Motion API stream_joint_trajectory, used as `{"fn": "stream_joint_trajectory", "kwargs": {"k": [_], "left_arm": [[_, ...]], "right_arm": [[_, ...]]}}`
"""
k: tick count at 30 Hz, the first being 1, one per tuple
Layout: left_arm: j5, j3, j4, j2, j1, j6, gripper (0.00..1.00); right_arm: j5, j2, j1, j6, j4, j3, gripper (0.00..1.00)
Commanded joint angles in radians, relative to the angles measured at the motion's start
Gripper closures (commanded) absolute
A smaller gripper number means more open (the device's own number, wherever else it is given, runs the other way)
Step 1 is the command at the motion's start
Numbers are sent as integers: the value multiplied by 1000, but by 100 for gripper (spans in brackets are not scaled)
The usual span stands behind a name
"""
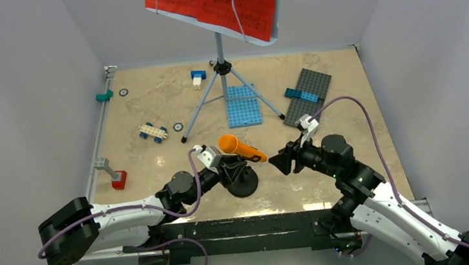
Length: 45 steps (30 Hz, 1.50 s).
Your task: Pack up the instrument practice props
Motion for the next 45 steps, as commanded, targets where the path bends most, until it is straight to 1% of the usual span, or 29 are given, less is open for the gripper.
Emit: {"fn": "stream_joint_trajectory", "kwargs": {"k": [1,2,4,5,7,8,9,10,11,13,16,22,28,32,35,38,45], "left_arm": [[-5,8,-62,23,-5,-25,100],[-8,10,-72,21,-5,-26,100],[-16,11,-91,15,-5,-31,100],[-19,11,-100,10,-5,-33,100],[-20,15,-124,3,-6,-33,100],[-20,20,-144,-1,-7,-33,100],[-22,25,-160,-4,-7,-33,100],[-22,28,-176,-7,-7,-32,100],[-22,32,-188,-8,-8,-32,100],[-24,35,-206,-15,-8,-33,100],[-26,38,-226,-18,-8,-36,100],[-27,29,-243,-13,-8,-52,100],[-24,26,-243,-17,-11,-60,100],[-17,30,-248,-17,-14,-56,100],[-15,28,-249,-14,-17,-59,100],[-12,20,-241,-10,-19,-64,100],[-2,8,-228,-9,-25,-70,100]], "right_arm": [[276,0,151,-124,21,105,40],[351,11,215,-149,28,120,39],[479,32,294,-199,56,142,38],[532,43,321,-224,81,148,37],[589,57,358,-282,150,145,36],[593,57,370,-324,221,121,36],[584,54,379,-365,283,100,31],[567,50,385,-414,338,79,19],[554,46,391,-454,388,60,13],[548,45,402,-518,446,41,10],[534,62,415,-585,452,47,8],[474,65,459,-658,471,53,4],[355,125,489,-705,360,125,2],[374,185,490,-685,294,182,1],[409,225,489,-663,296,212,1],[441,263,490,-650,312,226,3],[453,358,489,-639,327,262,8]]}}
